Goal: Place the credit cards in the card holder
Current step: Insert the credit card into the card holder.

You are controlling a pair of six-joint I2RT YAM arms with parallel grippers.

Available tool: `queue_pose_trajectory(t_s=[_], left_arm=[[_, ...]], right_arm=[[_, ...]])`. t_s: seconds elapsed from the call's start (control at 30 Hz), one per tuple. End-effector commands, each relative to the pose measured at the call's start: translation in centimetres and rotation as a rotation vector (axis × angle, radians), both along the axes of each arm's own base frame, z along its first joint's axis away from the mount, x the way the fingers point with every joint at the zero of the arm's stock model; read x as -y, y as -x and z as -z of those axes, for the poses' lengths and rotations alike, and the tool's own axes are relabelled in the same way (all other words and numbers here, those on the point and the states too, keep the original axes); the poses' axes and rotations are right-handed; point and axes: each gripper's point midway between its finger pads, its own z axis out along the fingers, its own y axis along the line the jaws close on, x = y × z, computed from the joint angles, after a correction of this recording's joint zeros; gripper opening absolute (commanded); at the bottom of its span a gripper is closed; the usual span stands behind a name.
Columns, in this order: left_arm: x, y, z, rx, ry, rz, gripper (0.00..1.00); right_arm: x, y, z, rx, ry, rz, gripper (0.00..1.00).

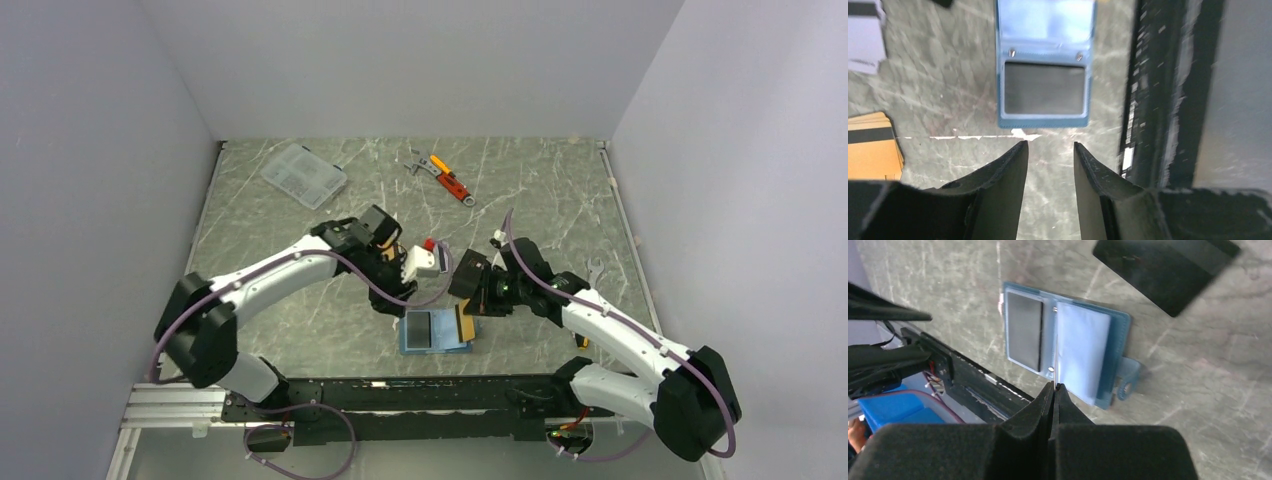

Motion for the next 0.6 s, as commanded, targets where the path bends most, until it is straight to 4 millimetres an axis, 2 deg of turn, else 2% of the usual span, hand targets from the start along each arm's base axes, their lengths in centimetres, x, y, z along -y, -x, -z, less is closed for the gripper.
queue_pose_trajectory(t_s=[0.0, 0.23, 0.4, 0.57], left_arm=[[-1.5, -1.2, 4.9, 0.136, -0.196, 0.078, 0.44], [0.3, -0.9, 7.2, 0.186, -0.246, 0.138, 0.44], [1.2, -0.3, 9.1, 0.214, -0.305, 0.186, 0.42], [1.2, -0.8, 10.3, 0.228, -0.348, 0.190, 0.40]], right_arm=[[1.8, 0.1, 0.7, 0.002, 0.046, 0.047, 0.00], [3.5, 0.5, 2.8, -0.065, 0.085, 0.058, 0.00], [3.5, 0.3, 3.3, -0.083, 0.070, 0.049, 0.00], [3.2, 0.6, 3.4, -0.090, 0.046, 0.032, 0.00]])
